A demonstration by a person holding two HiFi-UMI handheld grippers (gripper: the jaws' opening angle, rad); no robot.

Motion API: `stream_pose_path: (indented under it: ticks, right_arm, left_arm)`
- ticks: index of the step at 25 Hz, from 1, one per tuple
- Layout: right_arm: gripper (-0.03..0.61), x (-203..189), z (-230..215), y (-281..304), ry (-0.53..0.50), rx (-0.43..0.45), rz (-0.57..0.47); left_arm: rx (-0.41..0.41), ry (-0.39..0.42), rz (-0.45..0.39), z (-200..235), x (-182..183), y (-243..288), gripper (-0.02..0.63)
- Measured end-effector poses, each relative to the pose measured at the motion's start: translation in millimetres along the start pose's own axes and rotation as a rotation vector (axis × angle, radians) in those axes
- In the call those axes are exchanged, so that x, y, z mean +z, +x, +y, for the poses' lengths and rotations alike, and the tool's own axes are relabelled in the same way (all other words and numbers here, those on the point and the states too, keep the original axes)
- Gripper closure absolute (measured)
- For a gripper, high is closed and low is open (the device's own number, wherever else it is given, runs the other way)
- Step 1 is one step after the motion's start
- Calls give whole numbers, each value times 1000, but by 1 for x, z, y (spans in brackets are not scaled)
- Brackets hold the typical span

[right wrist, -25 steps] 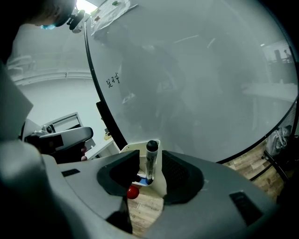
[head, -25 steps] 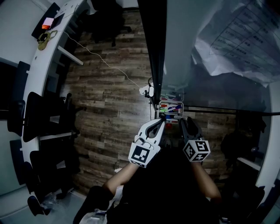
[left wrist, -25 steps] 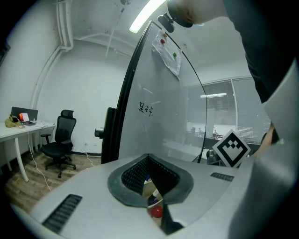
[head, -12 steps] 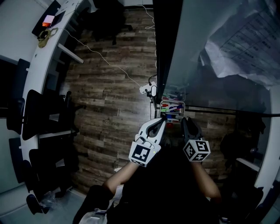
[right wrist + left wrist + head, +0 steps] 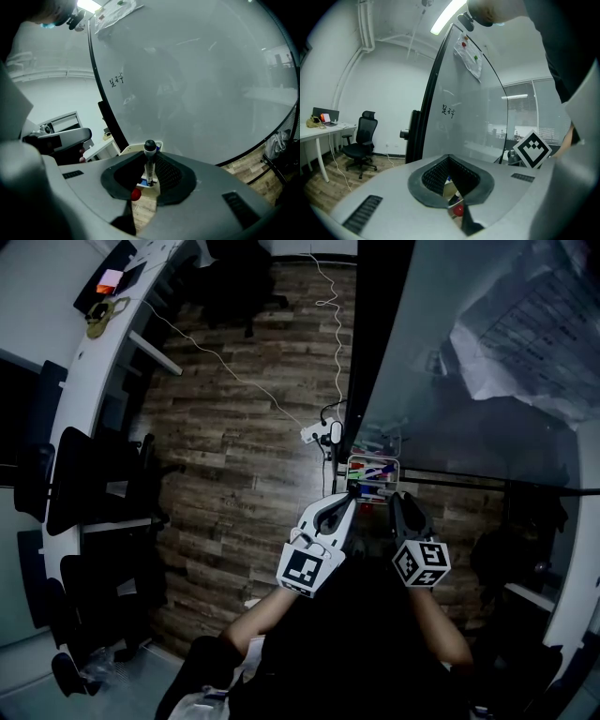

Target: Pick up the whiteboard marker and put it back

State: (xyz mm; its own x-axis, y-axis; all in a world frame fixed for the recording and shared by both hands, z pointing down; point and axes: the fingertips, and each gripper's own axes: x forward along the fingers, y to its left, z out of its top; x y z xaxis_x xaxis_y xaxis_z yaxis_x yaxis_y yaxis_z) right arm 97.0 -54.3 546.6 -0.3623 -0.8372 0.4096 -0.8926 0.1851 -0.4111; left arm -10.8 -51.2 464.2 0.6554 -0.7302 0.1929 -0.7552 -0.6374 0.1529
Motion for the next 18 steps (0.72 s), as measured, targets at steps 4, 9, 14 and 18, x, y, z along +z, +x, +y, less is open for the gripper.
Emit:
stream_pose_path:
  ticks: [4, 9, 14, 18]
  right_arm:
    - [500, 2, 2, -1, -18, 0, -8]
    - [500, 5, 6, -3, -56, -9, -18]
    - [500, 7, 7, -6, -72, -5, -24]
    - [500, 8, 8, -8, -90, -10, -29]
  left_arm:
    - [0, 14, 2, 1, 0, -3, 606]
    - [3, 2, -11, 2, 2, -6, 606]
    - [-2, 13, -10, 2, 2, -7, 606]
    - [1, 10, -19, 2, 3, -8, 606]
